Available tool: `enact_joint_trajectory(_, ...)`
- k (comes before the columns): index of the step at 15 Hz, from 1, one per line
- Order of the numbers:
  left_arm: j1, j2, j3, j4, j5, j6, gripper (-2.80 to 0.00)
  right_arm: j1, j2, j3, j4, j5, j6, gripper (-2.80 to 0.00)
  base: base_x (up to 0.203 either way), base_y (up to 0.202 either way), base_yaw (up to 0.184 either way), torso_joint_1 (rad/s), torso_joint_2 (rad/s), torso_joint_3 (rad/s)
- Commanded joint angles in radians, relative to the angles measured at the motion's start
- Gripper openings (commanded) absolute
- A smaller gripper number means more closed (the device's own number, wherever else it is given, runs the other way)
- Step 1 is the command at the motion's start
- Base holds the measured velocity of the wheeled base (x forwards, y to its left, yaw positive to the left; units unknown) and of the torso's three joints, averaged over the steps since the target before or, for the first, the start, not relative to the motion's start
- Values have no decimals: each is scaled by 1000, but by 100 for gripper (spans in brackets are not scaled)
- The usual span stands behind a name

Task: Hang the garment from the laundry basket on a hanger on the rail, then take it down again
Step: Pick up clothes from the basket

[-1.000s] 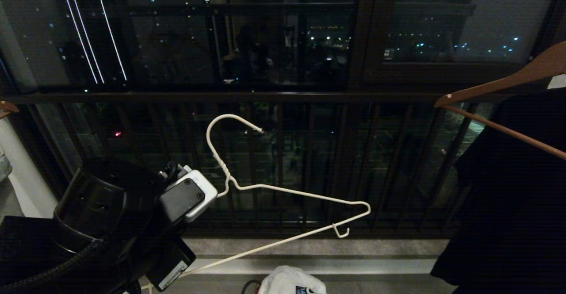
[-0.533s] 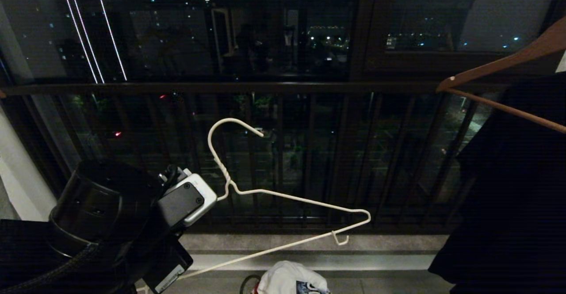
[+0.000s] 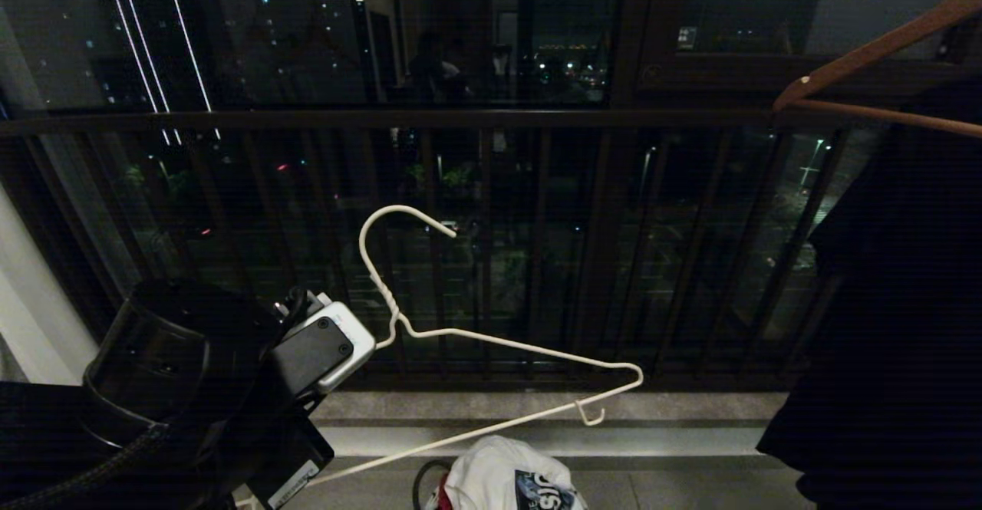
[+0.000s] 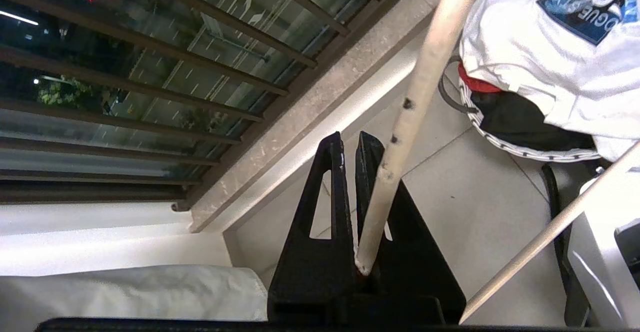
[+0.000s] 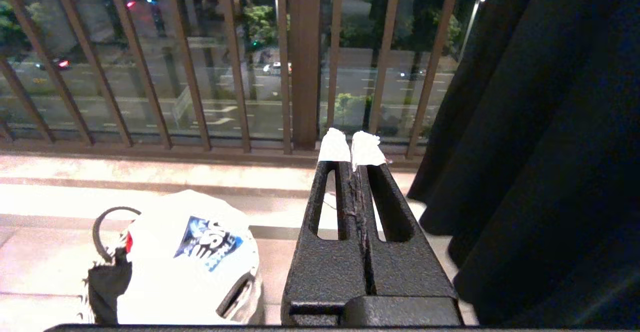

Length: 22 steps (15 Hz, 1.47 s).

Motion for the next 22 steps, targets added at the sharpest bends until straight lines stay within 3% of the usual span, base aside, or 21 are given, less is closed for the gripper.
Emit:
enact_joint_trajectory(1, 0, -1, 0, 0, 3, 2, -280, 0, 1, 0, 0, 0, 8, -280, 0, 0, 0, -227, 532, 313)
enact_joint_trajectory(22, 0, -8, 3, 1, 3, 2, -280, 0, 1, 0, 0, -1, 13, -280, 0, 0, 0, -158, 482, 324)
